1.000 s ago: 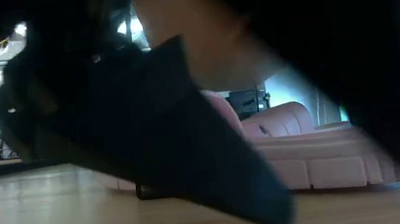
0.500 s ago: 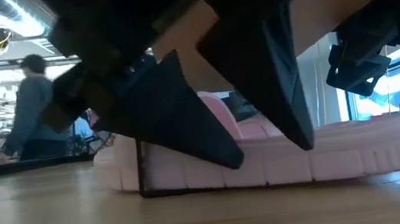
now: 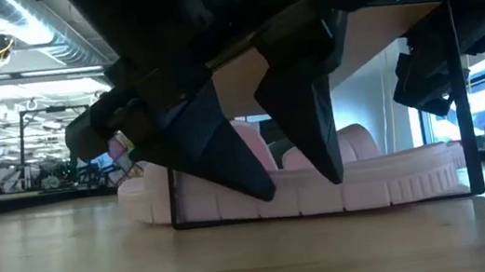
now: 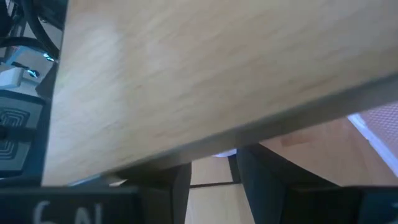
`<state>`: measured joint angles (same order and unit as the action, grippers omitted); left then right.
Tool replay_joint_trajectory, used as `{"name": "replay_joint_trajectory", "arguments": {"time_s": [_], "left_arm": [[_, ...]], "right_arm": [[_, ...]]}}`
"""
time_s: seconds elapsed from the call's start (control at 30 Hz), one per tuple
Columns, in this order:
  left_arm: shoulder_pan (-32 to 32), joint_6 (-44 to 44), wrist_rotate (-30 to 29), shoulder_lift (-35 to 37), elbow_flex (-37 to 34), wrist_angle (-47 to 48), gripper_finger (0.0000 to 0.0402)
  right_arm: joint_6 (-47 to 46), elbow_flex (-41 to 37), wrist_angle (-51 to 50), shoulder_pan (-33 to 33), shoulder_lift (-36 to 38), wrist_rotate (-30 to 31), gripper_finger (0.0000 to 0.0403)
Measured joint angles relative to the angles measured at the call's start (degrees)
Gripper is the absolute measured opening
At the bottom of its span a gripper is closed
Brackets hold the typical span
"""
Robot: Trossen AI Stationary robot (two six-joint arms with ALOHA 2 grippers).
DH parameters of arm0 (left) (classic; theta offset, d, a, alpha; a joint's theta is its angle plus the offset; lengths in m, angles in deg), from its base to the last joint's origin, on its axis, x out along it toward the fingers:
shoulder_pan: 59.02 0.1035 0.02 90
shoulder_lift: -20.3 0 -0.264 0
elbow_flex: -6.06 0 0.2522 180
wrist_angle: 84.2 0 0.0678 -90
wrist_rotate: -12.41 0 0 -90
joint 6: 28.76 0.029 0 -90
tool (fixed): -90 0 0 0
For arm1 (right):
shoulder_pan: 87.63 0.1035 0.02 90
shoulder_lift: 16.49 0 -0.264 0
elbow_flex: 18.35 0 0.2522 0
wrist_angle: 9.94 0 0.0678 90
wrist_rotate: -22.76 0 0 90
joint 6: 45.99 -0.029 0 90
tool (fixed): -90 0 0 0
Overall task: Pick and place slides into the shelf
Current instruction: Put the pink slide under the shelf
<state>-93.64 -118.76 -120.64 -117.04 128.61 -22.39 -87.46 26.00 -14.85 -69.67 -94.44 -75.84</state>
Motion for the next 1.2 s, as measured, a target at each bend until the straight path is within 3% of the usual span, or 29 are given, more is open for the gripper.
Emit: {"name": "replay_joint_trajectory", "arguments": {"time_s": [0.23, 0.8, 1.2], "left_arm": [[0.0, -7.1, -3.2, 0.0, 0.0, -0.1, 0.0189], [0.0, -14.4, -4.9, 0.0, 0.0, -1.4, 0.0189], [-5.5, -1.8, -0.8, 0.2, 3.7, 1.3, 0.0189]], "right_arm": [[0.0, 0.0, 1.1, 0.8, 0.0, 0.3, 0.0130], [-0.2, 0.0, 1.1, 1.0, 0.0, -0.5, 0.0130], [-0.4, 0.0, 1.2, 1.0, 0.0, -1.7, 0.0130]]}}
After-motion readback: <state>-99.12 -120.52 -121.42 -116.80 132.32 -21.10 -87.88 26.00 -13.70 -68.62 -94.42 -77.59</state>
